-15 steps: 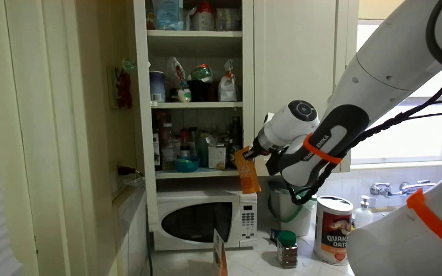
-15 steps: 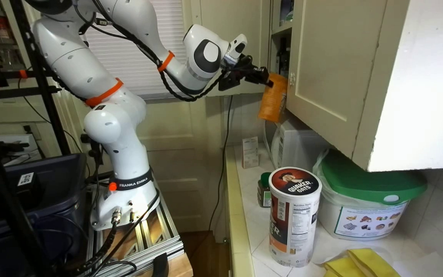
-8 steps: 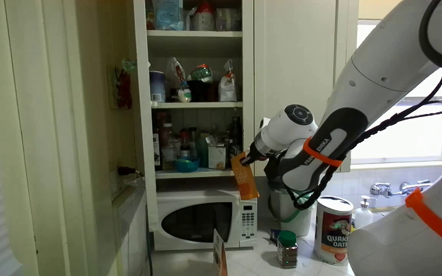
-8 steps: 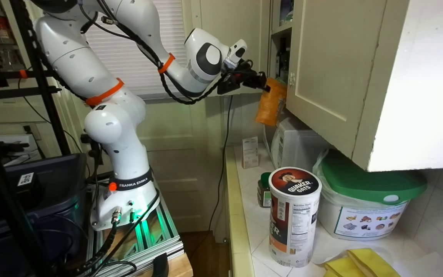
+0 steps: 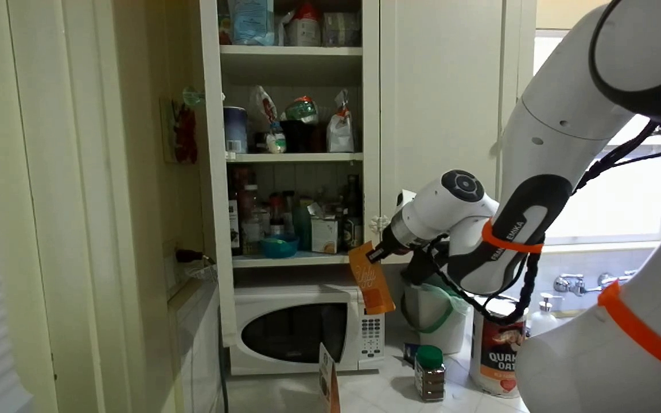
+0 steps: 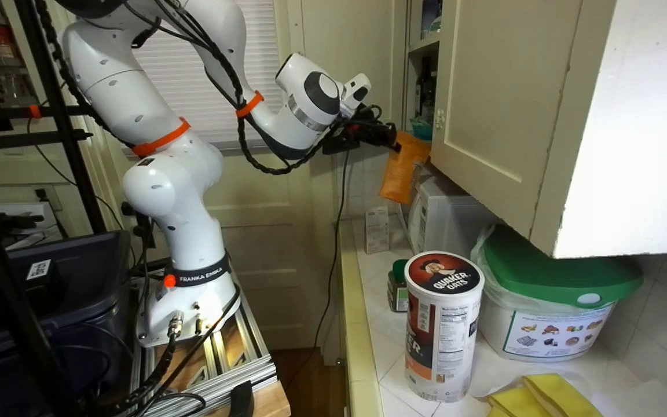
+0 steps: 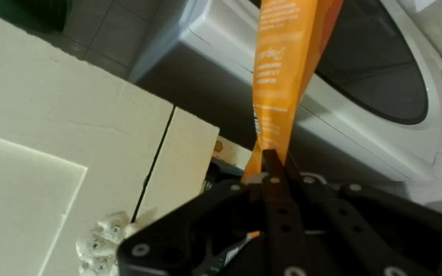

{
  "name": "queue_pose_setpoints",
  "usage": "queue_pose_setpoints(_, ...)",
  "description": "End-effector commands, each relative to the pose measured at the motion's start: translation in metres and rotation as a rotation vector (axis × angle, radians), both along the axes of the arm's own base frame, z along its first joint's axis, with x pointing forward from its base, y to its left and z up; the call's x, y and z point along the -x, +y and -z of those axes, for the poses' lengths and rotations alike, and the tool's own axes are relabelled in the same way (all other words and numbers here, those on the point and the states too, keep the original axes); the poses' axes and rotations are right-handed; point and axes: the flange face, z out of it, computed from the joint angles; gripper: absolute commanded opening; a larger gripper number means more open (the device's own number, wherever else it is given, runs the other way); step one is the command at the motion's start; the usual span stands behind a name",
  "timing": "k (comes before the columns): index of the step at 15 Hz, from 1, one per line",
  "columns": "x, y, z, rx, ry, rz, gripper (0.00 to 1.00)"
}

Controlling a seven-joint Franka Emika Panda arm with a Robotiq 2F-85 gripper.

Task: Pick up the object from the shelf and put it on the table

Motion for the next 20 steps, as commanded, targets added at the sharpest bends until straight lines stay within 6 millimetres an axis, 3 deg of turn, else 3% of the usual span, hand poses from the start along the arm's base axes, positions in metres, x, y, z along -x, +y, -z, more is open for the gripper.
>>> queue_pose_setpoints(1, 0.021, 0.002, 0.009, -0.017, 0.025, -0.062, 0.0)
queue_pose_setpoints(8, 0.043, -0.035, 0.002, 0.014, 0.027, -0.016, 0.0)
queue_pose_setpoints(13, 0.047, -0.035, 0.027, -0.001, 0.105, -0.078, 0.0)
queue_pose_setpoints(14, 0.042, -0.032, 0.018, 0.032, 0.077, -0.062, 0.0)
queue_pose_setpoints(20, 0.041, -0.033, 0.02, 0.03, 0.082, -0.065, 0.0)
